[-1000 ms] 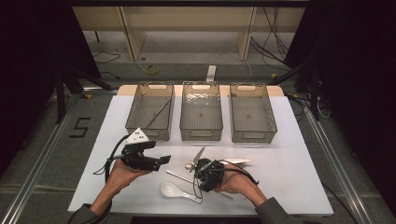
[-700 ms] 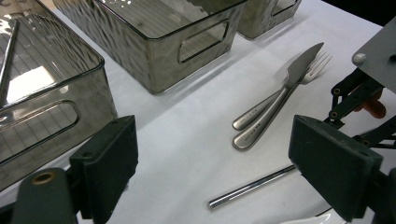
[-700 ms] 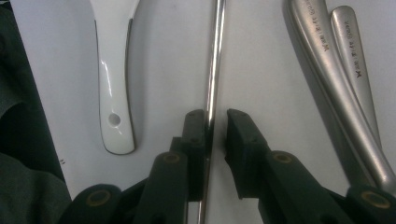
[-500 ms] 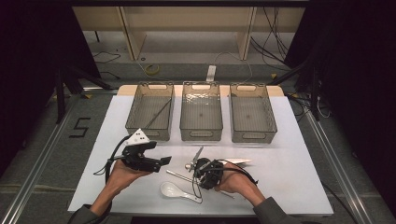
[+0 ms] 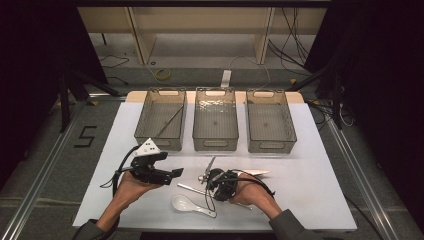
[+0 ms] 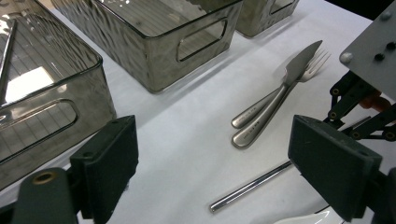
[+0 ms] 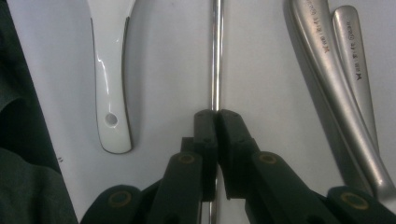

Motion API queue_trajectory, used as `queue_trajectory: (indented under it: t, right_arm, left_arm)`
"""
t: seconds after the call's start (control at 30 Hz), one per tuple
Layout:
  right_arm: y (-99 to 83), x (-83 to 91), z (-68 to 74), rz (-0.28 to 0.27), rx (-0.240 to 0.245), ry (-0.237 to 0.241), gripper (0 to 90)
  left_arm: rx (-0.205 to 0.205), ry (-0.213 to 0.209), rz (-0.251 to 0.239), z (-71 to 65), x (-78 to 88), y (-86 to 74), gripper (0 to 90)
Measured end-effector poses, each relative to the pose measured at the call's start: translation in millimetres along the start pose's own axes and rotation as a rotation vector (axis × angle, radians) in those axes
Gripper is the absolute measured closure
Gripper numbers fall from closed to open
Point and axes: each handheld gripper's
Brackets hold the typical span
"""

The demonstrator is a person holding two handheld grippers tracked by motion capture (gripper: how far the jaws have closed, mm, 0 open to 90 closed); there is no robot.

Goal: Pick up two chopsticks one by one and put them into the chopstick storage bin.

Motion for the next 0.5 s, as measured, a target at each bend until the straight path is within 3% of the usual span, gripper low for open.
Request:
queue_trajectory:
  t: [0.13, 0.27, 0.37, 0.5]
  right_arm:
    - [-0.4, 3.9, -0.5, -0.009, 0.009, -0.009, 86.8]
    - [-0.8, 13.4, -2.0, -0.032, 0.012, -0.026, 87.0]
    - [-1.3, 19.5, -3.8, -0.040, 0.017, -0.039, 87.0]
    - [-1.1, 24.4, -3.5, -0.043, 0.032, -0.051, 87.0]
  left_arm:
    - [-0.008, -0.007, 0.005, -0.9, -3.5, 0.6, 16.3]
    - [-0.052, -0.030, 0.040, -7.1, -12.5, 2.3, 17.3]
    - [-0.091, -0.079, 0.099, -13.4, -23.7, 2.3, 19.0]
    - [-0.176, -0.124, 0.179, -26.1, -39.3, 1.8, 21.3]
Point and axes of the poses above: each handheld gripper's, and its own axes: x roughly backward along the jaws, y roughly out of its top, z roughly to its left, and after that the axes turned 6 degrees about -y, right-handed
